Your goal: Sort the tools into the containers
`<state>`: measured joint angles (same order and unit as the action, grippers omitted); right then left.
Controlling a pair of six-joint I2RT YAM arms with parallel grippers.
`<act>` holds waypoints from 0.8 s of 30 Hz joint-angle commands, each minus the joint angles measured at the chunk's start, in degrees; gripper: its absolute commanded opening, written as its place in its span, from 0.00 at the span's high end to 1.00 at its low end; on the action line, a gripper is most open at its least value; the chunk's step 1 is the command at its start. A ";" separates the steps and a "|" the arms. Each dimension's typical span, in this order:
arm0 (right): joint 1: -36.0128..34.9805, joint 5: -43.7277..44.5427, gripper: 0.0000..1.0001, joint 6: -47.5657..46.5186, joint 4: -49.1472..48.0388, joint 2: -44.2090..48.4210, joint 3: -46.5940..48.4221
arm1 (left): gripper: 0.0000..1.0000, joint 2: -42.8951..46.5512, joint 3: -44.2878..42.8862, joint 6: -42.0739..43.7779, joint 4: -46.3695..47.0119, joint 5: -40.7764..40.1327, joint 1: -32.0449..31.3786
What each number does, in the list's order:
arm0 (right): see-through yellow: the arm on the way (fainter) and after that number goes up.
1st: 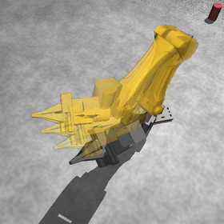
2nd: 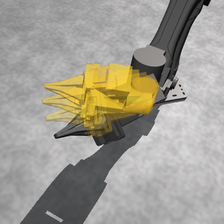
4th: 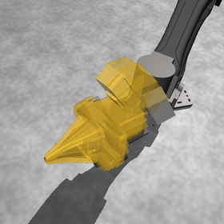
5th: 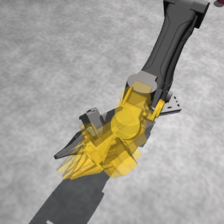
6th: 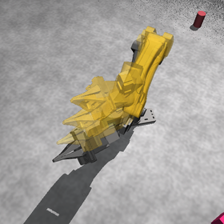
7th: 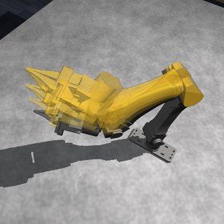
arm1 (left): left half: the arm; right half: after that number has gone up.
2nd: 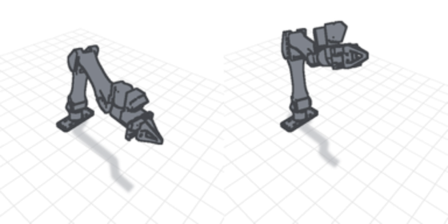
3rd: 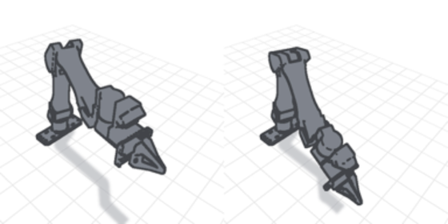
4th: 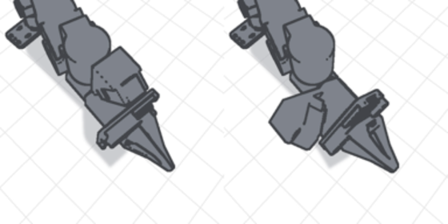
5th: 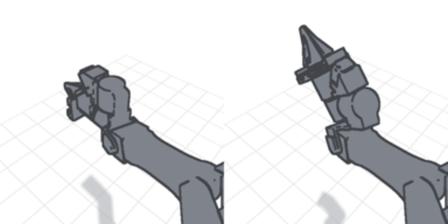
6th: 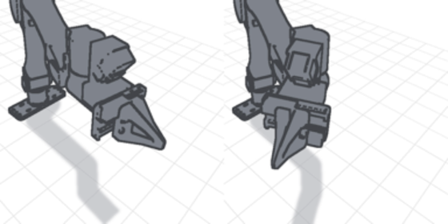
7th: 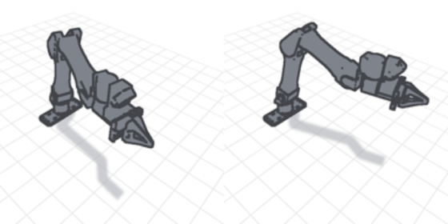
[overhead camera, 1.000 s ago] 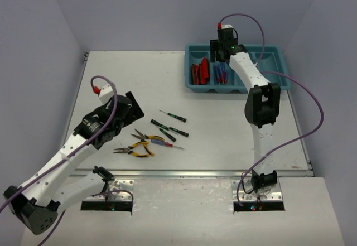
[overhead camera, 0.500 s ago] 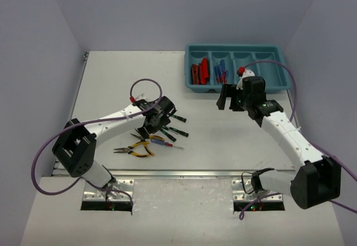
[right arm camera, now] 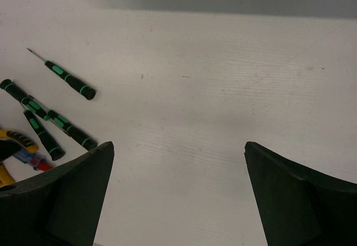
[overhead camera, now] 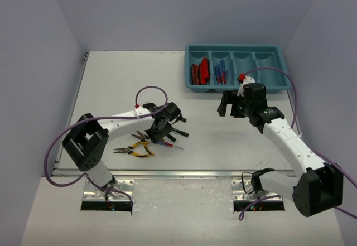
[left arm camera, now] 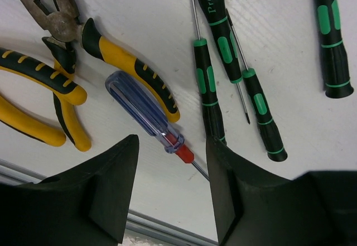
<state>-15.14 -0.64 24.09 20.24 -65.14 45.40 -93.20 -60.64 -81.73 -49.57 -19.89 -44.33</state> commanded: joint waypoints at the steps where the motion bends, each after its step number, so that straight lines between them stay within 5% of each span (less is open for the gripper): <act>1: -0.07 -0.86 0.01 -0.62 -2.68 1.08 -0.69 | 0.52 -1.35 0.70 -2.34 1.29 1.37 -0.77; 24: -0.07 -1.29 0.01 -0.53 -3.27 1.69 -1.55 | 0.64 -4.71 6.14 -2.65 4.22 3.80 -2.25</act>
<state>-15.14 -1.61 23.99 19.22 -65.06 44.23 -98.59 -56.38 -83.15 -46.31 -17.08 -45.84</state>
